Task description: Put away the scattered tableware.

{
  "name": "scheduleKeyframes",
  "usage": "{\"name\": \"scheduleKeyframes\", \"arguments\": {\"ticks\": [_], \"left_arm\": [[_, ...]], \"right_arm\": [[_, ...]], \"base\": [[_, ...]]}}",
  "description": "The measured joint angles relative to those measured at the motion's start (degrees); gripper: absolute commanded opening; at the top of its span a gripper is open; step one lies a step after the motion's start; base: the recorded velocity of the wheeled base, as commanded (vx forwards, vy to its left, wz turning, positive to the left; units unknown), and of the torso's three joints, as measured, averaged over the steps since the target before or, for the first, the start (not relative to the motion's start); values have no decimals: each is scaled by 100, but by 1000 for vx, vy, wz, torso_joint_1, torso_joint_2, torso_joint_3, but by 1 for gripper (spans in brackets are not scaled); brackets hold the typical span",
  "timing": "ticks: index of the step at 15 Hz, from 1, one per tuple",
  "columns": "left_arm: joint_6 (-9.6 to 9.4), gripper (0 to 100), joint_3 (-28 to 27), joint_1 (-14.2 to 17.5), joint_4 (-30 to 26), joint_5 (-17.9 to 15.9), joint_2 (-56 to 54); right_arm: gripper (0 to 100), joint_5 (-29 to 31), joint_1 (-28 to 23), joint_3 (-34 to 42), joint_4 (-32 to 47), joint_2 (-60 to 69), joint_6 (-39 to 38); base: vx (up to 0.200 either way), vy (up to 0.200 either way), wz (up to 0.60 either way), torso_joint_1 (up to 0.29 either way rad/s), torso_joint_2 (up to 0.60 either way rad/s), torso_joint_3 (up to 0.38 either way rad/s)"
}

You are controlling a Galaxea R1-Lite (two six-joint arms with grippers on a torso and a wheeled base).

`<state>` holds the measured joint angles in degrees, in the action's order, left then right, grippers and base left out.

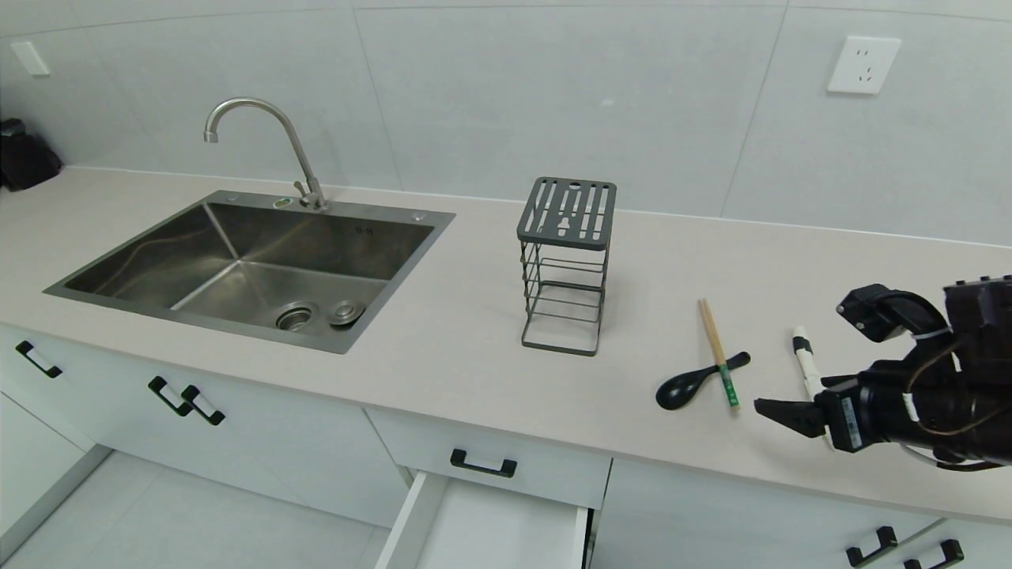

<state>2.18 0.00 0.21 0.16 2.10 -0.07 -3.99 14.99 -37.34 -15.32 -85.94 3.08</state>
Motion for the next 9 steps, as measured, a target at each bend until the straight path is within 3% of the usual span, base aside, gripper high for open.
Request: {"name": "scheduleKeyframes", "arguments": {"ticks": [3, 9], "left_arm": [[0, 100, 0, -2, 0, -2, 0], [0, 100, 0, -2, 0, 0, 0]], "right_arm": [[100, 378, 350, -441, 13, -545, -330], [100, 666, 377, -835, -30, -1257, -178]], "base": [[0, 0, 0, 0, 0, 0], [0, 0, 0, 0, 0, 0]]}}
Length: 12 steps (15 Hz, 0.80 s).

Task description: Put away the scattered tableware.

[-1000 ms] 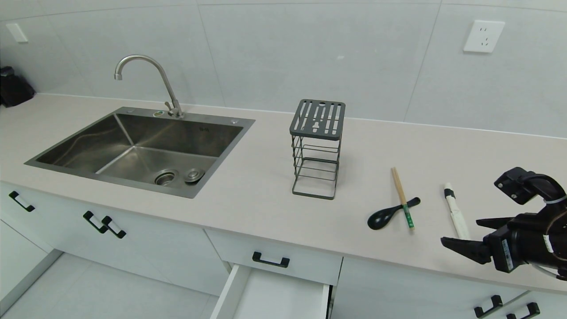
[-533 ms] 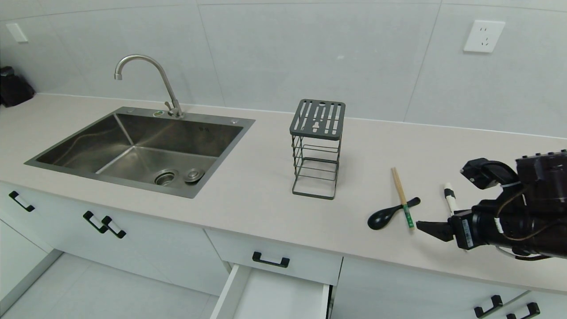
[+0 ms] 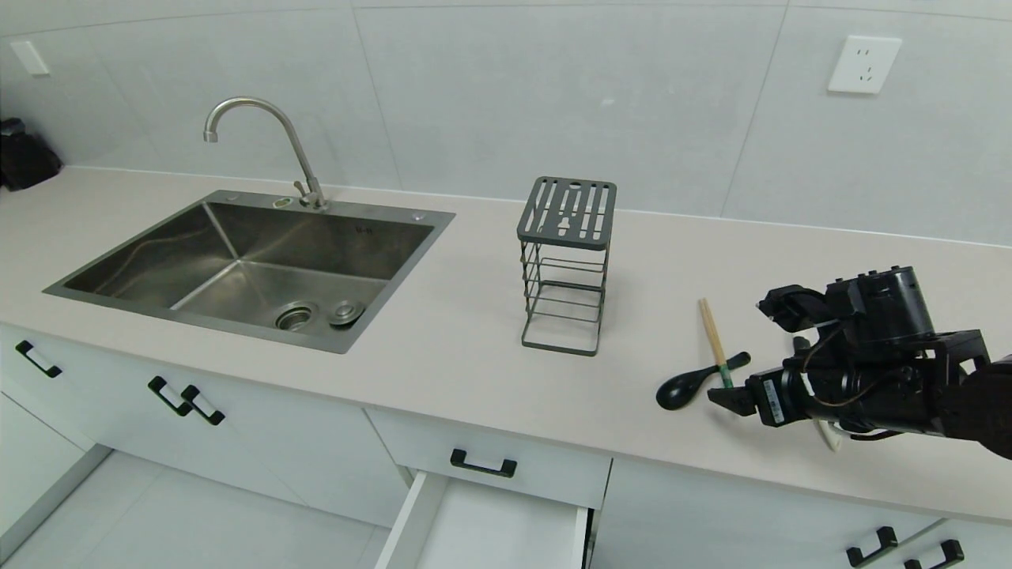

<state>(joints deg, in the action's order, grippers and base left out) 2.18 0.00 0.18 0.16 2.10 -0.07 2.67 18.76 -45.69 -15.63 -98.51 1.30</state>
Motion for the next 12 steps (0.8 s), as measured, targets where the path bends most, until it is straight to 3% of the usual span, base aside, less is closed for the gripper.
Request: {"name": "scheduleKeyframes", "arguments": {"ticks": [12], "left_arm": [[0, 100, 0, 2, 0, 0, 0]], "right_arm": [[100, 236, -13, -224, -352, -733, 272]], "base": [[0, 0, 0, 0, 0, 0]]}}
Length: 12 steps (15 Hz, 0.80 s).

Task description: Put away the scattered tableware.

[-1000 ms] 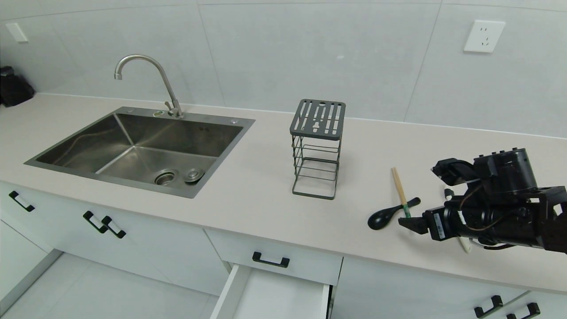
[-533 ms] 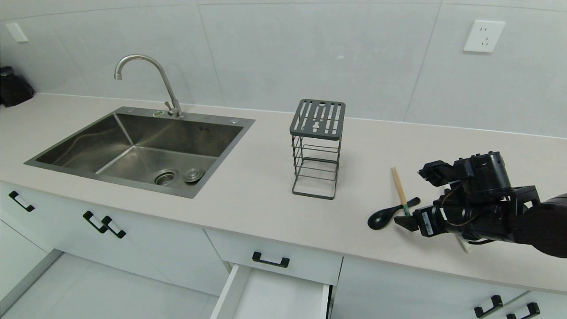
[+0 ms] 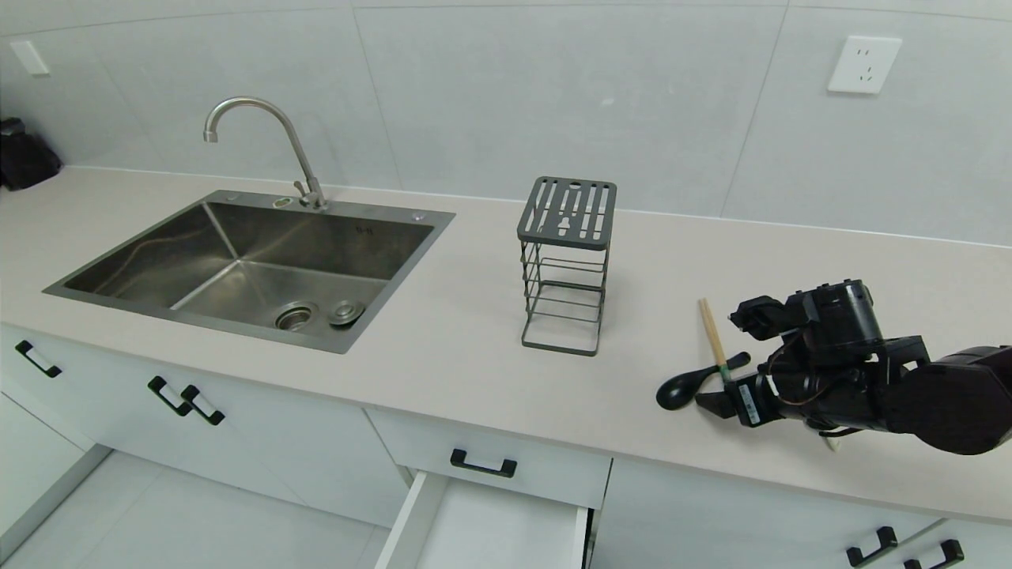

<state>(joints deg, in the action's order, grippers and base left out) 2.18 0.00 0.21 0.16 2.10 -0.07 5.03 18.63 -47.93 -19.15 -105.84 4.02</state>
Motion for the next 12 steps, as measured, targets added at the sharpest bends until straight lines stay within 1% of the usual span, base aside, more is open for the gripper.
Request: {"name": "scheduleKeyframes", "arguments": {"ticks": [7, 8, 12], "left_arm": [[0, 100, 0, -5, 0, 0, 0], [-2, 100, 0, -5, 0, 0, 0], [0, 100, 0, -5, 0, 0, 0]], "right_arm": [[100, -2, -9, -523, 0, -477, 21], [0, -2, -28, -558, 2, -521, 18], [0, 2, -207, -639, 0, -610, 18]], "base": [[0, 0, 0, 0, 0, 0], [0, 0, 0, 0, 0, 0], [0, 0, 0, 0, 0, 0]]}}
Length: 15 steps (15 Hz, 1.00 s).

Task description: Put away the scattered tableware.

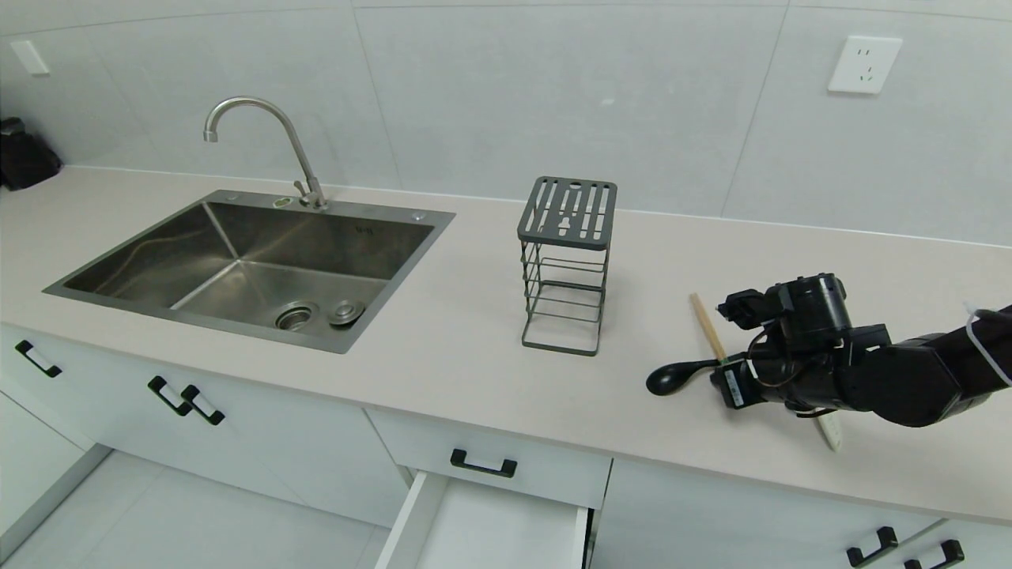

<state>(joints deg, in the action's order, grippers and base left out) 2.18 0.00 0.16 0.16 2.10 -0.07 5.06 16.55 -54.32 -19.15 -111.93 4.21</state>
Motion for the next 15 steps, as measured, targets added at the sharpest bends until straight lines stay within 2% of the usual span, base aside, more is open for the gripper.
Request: {"name": "scheduleKeyframes", "arguments": {"ticks": [5, 8, 12, 15], "left_arm": [[0, 100, 0, 0, 0, 0, 0], [0, 100, 0, 0, -2, 0, 0], [0, 100, 0, 0, 0, 0, 0], [0, 100, 0, 5, 0, 0, 0]], "right_arm": [[0, 71, -506, 99, -74, 188, 6], [0, 73, -547, 328, -282, 529, 44], [0, 35, -474, 909, -695, 1080, 249], [0, 18, -52, 1301, -980, 1618, 250]], "base": [[0, 0, 0, 0, 0, 0], [0, 0, 0, 0, 0, 0], [0, 0, 0, 0, 0, 0], [0, 0, 0, 0, 0, 0]]}}
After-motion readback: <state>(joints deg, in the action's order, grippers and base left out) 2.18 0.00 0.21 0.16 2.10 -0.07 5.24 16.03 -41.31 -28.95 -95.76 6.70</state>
